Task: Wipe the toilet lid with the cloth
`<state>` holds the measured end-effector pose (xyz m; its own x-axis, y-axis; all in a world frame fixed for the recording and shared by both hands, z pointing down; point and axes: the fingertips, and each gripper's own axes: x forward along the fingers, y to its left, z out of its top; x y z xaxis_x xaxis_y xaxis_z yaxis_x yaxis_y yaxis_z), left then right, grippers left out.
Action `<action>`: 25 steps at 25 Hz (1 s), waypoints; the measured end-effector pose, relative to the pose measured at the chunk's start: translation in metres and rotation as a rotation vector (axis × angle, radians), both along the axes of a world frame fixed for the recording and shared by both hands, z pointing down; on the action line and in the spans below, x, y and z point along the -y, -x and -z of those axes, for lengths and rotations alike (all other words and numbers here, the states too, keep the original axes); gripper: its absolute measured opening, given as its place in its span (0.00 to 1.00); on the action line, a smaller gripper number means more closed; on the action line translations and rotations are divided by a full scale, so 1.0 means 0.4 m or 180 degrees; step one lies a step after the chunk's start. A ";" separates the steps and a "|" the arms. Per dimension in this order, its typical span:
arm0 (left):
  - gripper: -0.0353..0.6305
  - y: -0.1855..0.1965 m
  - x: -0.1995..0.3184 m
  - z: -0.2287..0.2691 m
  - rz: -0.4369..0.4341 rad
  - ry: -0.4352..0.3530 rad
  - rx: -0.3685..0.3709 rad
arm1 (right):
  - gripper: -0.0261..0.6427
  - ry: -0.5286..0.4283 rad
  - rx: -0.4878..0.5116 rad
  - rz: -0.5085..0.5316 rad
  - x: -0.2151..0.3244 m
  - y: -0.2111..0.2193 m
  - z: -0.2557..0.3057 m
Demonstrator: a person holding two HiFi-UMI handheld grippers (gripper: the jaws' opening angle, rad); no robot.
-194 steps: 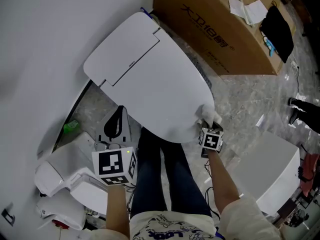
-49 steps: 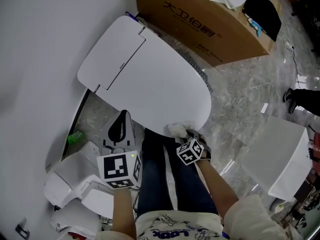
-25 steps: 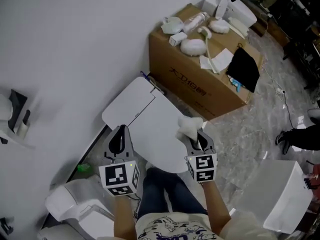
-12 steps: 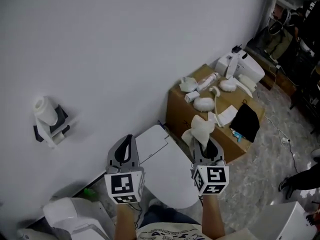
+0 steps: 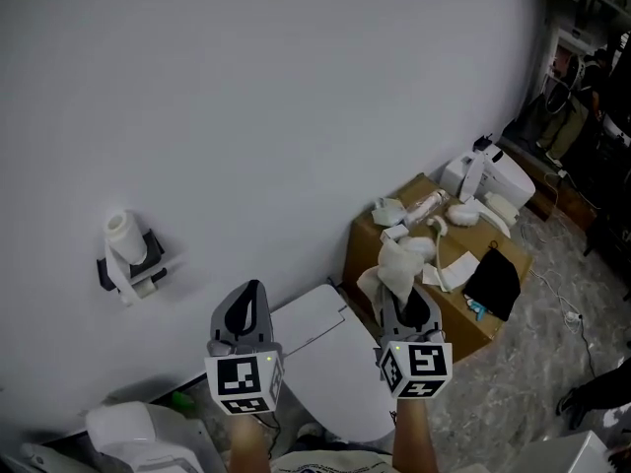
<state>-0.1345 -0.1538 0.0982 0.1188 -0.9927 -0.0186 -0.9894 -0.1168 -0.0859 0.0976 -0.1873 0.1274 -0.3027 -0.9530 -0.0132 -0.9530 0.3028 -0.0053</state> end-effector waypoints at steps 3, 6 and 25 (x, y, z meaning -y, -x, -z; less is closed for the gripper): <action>0.07 0.011 0.001 0.012 0.0033 -0.0017 0.0004 | 0.19 -0.0032 0.0016 0.0038 0.006 0.011 0.013; 0.07 0.017 0.004 0.012 0.0049 -0.0003 0.0006 | 0.19 -0.0008 0.0007 0.0062 0.015 0.021 0.011; 0.07 0.043 0.024 0.005 0.0074 0.0007 -0.0059 | 0.19 -0.0015 0.0017 0.0138 0.037 0.054 0.022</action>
